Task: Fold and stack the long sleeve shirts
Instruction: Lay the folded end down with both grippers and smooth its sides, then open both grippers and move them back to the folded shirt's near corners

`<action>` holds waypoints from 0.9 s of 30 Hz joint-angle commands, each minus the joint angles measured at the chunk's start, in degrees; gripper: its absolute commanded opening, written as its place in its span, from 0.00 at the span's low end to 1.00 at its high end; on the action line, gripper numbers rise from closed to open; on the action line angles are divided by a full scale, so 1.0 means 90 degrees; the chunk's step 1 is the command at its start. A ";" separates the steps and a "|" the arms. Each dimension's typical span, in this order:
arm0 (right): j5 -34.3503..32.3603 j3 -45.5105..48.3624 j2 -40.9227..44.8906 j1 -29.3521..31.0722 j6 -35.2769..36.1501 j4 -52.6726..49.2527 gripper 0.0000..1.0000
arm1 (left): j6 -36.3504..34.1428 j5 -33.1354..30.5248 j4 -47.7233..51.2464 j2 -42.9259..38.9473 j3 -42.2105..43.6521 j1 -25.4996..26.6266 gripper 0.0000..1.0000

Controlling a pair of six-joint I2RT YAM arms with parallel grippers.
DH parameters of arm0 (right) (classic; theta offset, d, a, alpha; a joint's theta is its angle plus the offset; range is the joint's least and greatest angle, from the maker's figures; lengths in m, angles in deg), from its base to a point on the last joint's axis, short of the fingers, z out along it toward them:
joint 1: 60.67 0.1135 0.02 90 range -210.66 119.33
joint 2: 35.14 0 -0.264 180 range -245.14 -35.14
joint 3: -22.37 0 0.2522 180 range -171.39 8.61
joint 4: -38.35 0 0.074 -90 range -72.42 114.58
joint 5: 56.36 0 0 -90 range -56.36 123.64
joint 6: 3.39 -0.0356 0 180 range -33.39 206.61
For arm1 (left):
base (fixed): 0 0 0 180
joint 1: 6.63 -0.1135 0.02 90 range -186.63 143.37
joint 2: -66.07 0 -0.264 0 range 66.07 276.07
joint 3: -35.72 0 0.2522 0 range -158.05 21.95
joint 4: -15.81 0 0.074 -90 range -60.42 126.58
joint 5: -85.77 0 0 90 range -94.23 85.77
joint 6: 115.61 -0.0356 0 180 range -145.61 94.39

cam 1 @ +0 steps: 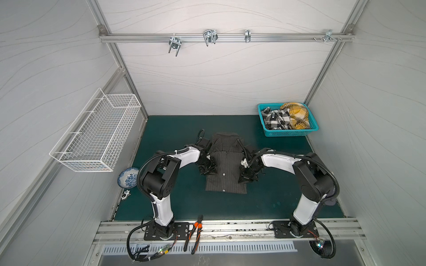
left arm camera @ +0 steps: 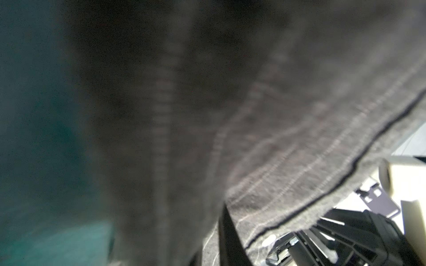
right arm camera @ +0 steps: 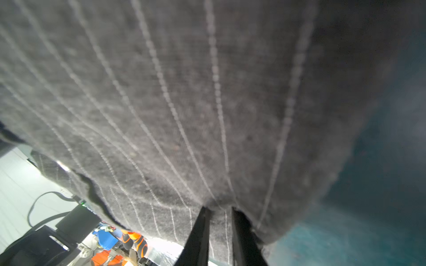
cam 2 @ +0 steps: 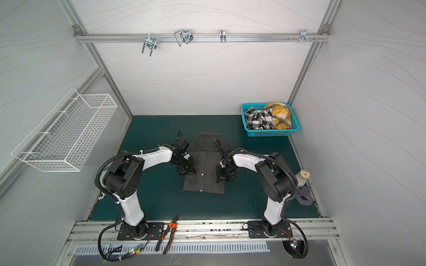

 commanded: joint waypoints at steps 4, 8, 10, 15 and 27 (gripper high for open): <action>-0.0878 -0.0230 0.1338 0.0041 0.0206 -0.1117 0.50 | -0.0355 -0.0769 0.0753 -0.1801 0.0029 0.0040 0.44; -0.1338 -0.0401 0.2343 0.0061 0.0353 -0.1811 0.56 | -0.0739 -0.1573 0.1621 -0.3341 0.0187 -0.0020 0.58; -0.1407 -0.0273 0.2812 0.0078 0.0349 -0.1922 0.56 | -0.0829 -0.1594 0.1816 -0.3978 0.0550 -0.0192 0.59; -0.1329 0.0507 0.3872 0.0074 -0.0025 -0.1704 0.62 | -0.0655 -0.0040 0.1445 -0.4939 0.1771 -0.1160 0.61; -0.0080 0.1937 0.3582 0.0188 -0.0841 -0.0427 0.63 | -0.0041 0.0420 0.0235 -0.3593 0.2003 -0.0750 0.60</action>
